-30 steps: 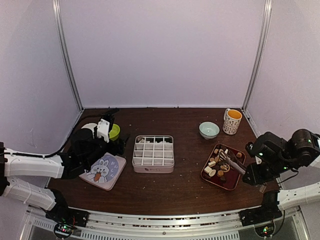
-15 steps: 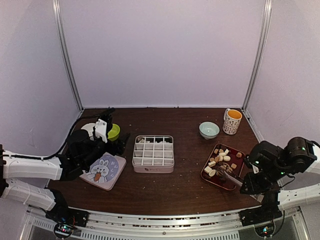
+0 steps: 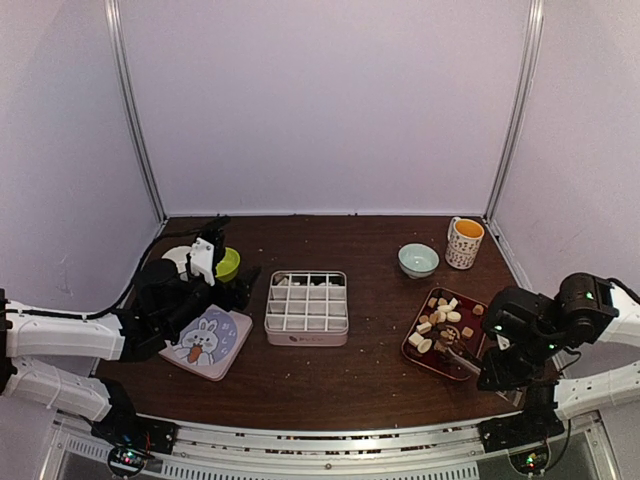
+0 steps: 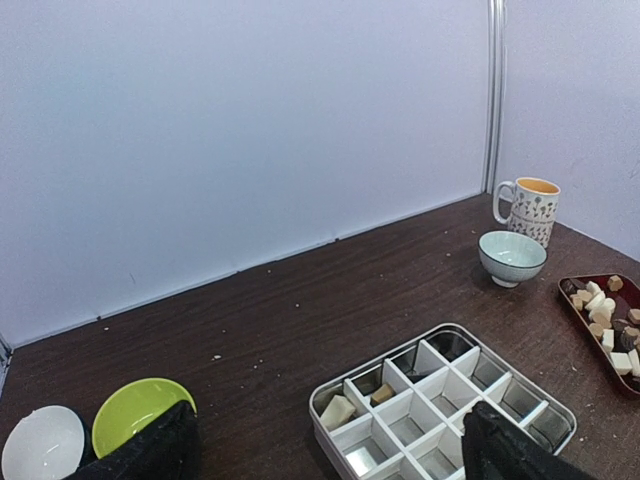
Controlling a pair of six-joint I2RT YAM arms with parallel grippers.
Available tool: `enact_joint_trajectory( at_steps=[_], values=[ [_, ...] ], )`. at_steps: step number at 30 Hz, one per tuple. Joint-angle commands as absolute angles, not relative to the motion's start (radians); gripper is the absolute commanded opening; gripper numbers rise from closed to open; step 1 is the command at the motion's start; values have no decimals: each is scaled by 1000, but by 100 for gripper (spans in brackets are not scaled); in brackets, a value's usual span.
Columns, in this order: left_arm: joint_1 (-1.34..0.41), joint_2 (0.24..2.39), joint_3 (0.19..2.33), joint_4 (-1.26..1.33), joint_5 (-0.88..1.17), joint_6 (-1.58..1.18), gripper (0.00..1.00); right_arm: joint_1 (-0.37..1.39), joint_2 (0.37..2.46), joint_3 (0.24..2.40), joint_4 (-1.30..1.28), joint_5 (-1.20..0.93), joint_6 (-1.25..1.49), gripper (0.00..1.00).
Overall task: Pack the chocolate
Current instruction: Pick up the fake chocolate from the plate.
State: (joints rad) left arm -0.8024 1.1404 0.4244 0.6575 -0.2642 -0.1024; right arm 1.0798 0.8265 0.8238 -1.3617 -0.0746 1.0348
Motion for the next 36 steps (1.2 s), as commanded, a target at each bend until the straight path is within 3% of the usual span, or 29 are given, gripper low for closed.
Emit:
enact_joint_trajectory(
  at_steps=[1,36],
  values=[
    [-804,1137,429,703,-247,-91,93,1076,848,833,-1344,-21,1018,31],
    [-804,1139,440,686,-228,-94,92,1075,925,948,-1374,74,1006,24]
  ],
)
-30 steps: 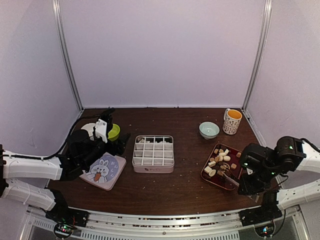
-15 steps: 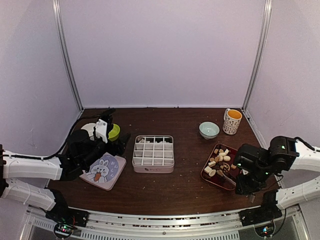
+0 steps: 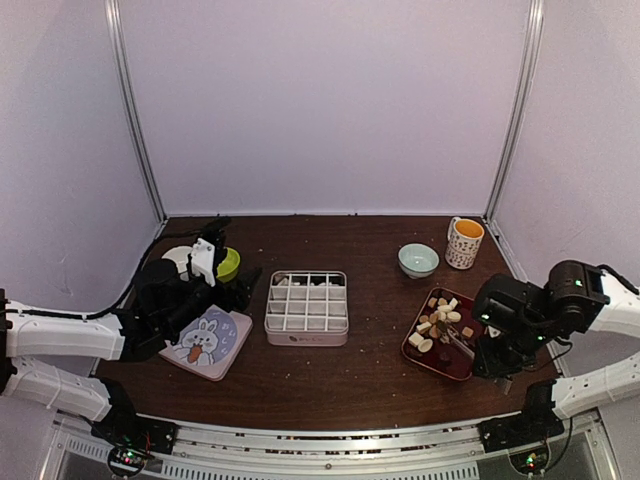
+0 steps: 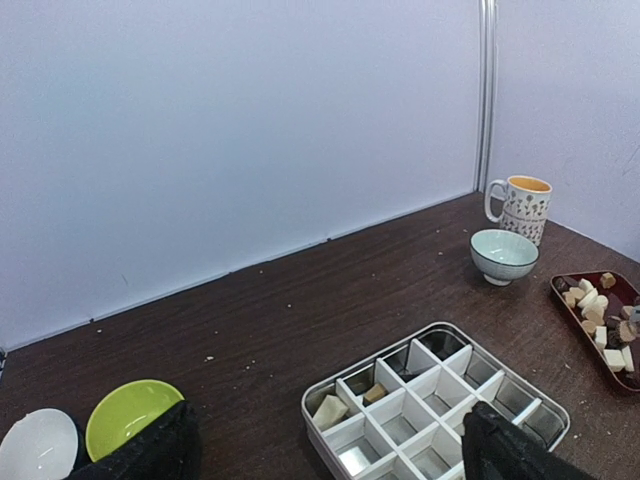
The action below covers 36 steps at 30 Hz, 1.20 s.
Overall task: Pack the chocolate
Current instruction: Pick up the fake chocolate from the plate.
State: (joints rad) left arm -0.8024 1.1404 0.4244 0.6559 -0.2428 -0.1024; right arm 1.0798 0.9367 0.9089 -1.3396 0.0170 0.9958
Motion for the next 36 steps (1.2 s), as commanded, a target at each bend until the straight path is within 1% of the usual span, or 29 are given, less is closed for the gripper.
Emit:
enact_joint_trajectory(
  at_steps=[1,9,12,14,26,36],
  values=[
    [-804,1139,441,687,-227,-94,92,1074,924,952,-1374,76,1005,24],
    [-804,1140,442,687,-223,-94,92,1074,930,957,-1378,80,1004,24],
    [-804,1141,442,686,-223,-94,92,1075,935,949,-1378,84,1003,33],
    [-804,1141,442,687,-223,-94,92,1075,936,943,-1373,79,1002,36],
    [-804,1144,442,689,-217,-94,92,1074,897,894,-1365,40,1015,35],
    [-804,1144,443,688,-216,-93,92,1074,928,862,-1332,30,998,35]
  ],
)
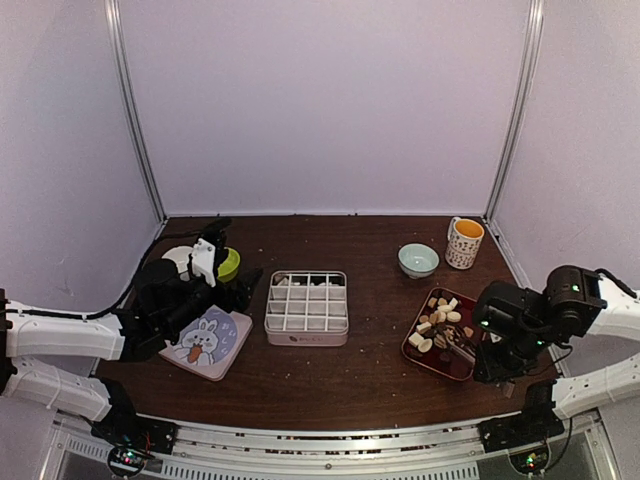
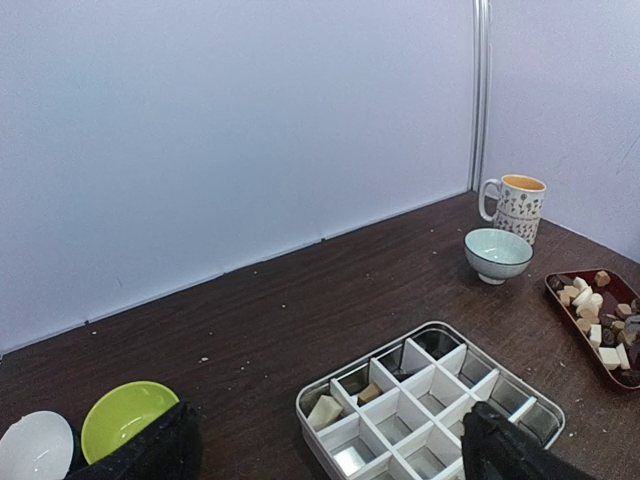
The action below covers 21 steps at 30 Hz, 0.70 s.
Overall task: Pack the chocolate
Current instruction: Pick up the fake chocolate from the plate.
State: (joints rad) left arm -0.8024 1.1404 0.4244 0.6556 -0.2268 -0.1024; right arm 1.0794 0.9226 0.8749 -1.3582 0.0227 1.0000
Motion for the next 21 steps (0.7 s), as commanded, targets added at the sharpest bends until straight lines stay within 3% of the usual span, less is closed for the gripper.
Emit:
enact_joint_trajectory(
  at_steps=[1,21],
  values=[
    [-805,1145,443,688,-216,-92,92,1075,930,856,-1325,27,997,35],
    [-804,1140,443,684,-208,-87,92,1067,1009,870,-1290,61,951,27]
  ],
)
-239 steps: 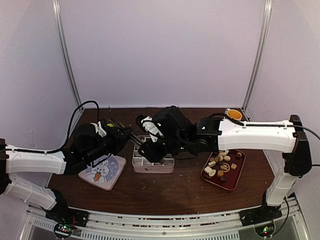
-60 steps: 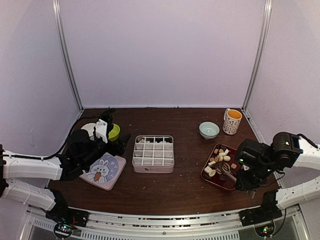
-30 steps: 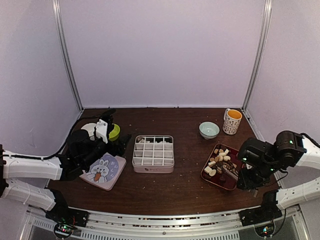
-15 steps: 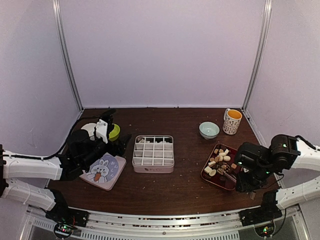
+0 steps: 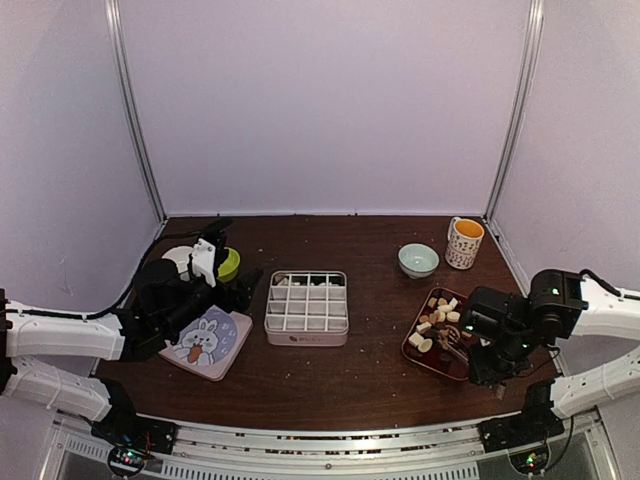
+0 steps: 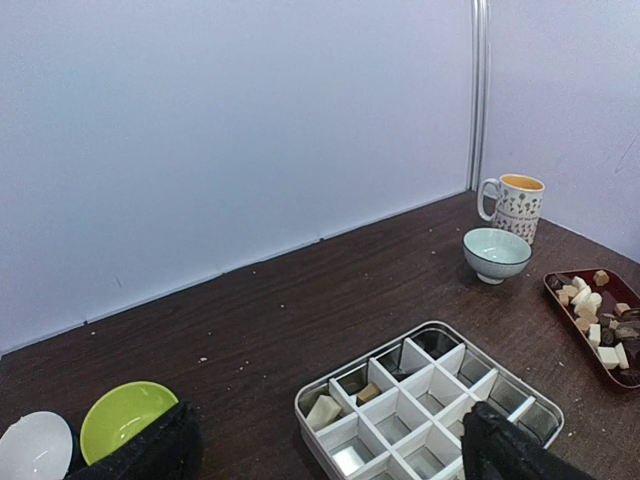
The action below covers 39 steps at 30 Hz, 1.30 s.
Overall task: Pack the chocolate
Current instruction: Pick up the fake chocolate from the plate, then place the fake chocolate in the empty pocket of the box.
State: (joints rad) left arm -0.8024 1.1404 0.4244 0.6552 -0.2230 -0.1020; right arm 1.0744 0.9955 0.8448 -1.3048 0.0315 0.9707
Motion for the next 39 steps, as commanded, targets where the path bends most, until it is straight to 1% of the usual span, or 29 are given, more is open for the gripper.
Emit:
enact_joint_trajectory(
  at_steps=[1,9,20,29,39],
  values=[
    [-804,1140,443,684,-207,-87,92,1067,1011,879,-1295,63,950,26],
    [-804,1142,444,685,-206,-88,92,1068,999,940,-1326,96,954,23],
    [-804,1141,445,683,-203,-88,92,1067,1005,1021,-1365,122,948,23],
    [-804,1135,443,678,-215,-86,92,1067,1036,1082,-1258,83,857,21],
    [-805,1140,442,685,-207,-86,92,1067,1203,1191,-1090,70,742,21]
  ],
)
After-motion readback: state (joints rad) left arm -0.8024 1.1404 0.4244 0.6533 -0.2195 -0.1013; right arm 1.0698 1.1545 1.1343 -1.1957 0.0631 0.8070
